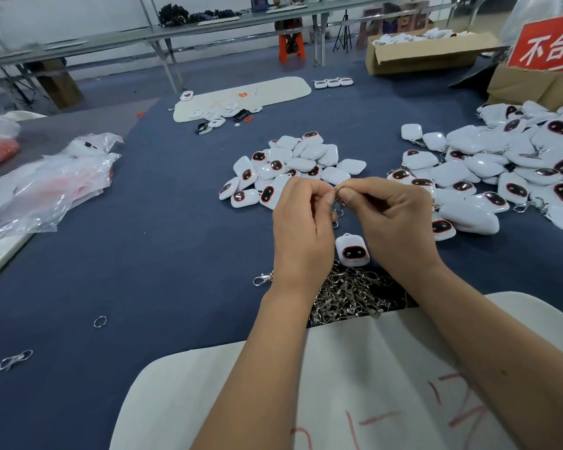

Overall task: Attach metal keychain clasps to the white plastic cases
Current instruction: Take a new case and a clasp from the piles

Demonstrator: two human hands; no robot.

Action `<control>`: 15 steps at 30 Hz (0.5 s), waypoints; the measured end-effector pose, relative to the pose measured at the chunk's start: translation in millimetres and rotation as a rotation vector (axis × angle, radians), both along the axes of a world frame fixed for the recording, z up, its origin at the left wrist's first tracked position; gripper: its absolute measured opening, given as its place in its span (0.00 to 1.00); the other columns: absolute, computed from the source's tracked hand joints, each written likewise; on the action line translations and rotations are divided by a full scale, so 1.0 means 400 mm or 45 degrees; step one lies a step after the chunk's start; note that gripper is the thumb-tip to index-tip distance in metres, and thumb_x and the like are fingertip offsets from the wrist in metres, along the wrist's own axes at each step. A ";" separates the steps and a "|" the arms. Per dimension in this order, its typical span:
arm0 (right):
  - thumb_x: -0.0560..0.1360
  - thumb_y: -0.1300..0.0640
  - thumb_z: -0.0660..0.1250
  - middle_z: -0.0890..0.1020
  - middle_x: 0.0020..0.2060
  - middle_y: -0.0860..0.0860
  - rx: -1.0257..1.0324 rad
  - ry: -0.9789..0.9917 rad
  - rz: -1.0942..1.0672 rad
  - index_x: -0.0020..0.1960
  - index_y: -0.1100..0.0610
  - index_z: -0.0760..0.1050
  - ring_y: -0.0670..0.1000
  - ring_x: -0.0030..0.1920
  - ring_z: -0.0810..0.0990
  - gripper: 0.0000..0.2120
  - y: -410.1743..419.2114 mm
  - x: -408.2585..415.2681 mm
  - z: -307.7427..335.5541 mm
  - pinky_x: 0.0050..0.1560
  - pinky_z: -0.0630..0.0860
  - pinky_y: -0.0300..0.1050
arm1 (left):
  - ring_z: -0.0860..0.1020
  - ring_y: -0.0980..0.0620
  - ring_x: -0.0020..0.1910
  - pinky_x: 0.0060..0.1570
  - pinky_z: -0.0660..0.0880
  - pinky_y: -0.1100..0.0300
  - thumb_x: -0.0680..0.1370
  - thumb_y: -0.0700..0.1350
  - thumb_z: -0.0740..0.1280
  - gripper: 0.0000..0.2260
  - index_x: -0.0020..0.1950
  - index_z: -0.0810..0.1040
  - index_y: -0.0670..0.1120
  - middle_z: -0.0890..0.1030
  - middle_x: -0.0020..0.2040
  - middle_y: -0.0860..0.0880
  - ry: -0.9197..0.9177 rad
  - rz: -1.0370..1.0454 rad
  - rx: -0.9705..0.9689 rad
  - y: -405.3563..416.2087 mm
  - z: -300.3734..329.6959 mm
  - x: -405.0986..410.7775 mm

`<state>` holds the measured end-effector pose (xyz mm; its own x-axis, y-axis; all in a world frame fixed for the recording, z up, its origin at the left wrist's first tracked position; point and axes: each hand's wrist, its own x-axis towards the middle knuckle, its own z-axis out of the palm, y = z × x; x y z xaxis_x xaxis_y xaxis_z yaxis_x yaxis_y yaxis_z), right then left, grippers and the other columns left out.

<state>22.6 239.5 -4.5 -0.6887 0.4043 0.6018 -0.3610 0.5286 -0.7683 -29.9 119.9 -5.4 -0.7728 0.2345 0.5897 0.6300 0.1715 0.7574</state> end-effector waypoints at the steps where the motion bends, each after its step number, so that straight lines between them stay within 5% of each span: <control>1: 0.79 0.64 0.72 0.88 0.43 0.43 -0.066 0.003 0.031 0.50 0.52 0.87 0.43 0.46 0.85 0.09 -0.001 0.000 -0.001 0.50 0.78 0.35 | 0.74 0.53 0.43 0.43 0.68 0.66 0.82 0.34 0.66 0.06 0.46 0.78 0.41 0.78 0.41 0.47 0.006 0.002 -0.003 0.000 0.000 0.001; 9: 0.81 0.61 0.71 0.87 0.38 0.45 -0.203 -0.172 0.148 0.48 0.51 0.86 0.41 0.39 0.83 0.08 0.010 -0.008 -0.010 0.44 0.79 0.34 | 0.73 0.52 0.44 0.44 0.68 0.64 0.81 0.34 0.64 0.06 0.46 0.76 0.41 0.76 0.45 0.48 0.095 0.033 -0.113 -0.002 -0.005 -0.003; 12: 0.81 0.46 0.70 0.80 0.29 0.45 0.131 -0.356 -0.169 0.38 0.50 0.80 0.40 0.32 0.77 0.15 0.035 -0.012 -0.011 0.36 0.69 0.32 | 0.73 0.49 0.45 0.45 0.71 0.56 0.82 0.34 0.63 0.05 0.47 0.75 0.41 0.75 0.45 0.48 0.093 0.058 -0.160 -0.012 -0.010 -0.013; 15: 0.75 0.29 0.63 0.75 0.27 0.47 0.530 -0.728 -0.297 0.32 0.54 0.72 0.44 0.32 0.73 0.29 0.038 -0.012 0.003 0.36 0.66 0.46 | 0.75 0.47 0.46 0.47 0.73 0.51 0.82 0.35 0.62 0.05 0.48 0.75 0.41 0.75 0.47 0.47 0.067 0.117 -0.193 -0.025 -0.014 -0.027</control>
<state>17.9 254.8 -3.4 -0.8644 0.3952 0.3108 0.1923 0.8310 -0.5219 -40.6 109.8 -11.0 -0.7642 0.2539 0.5929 0.6444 0.3398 0.6851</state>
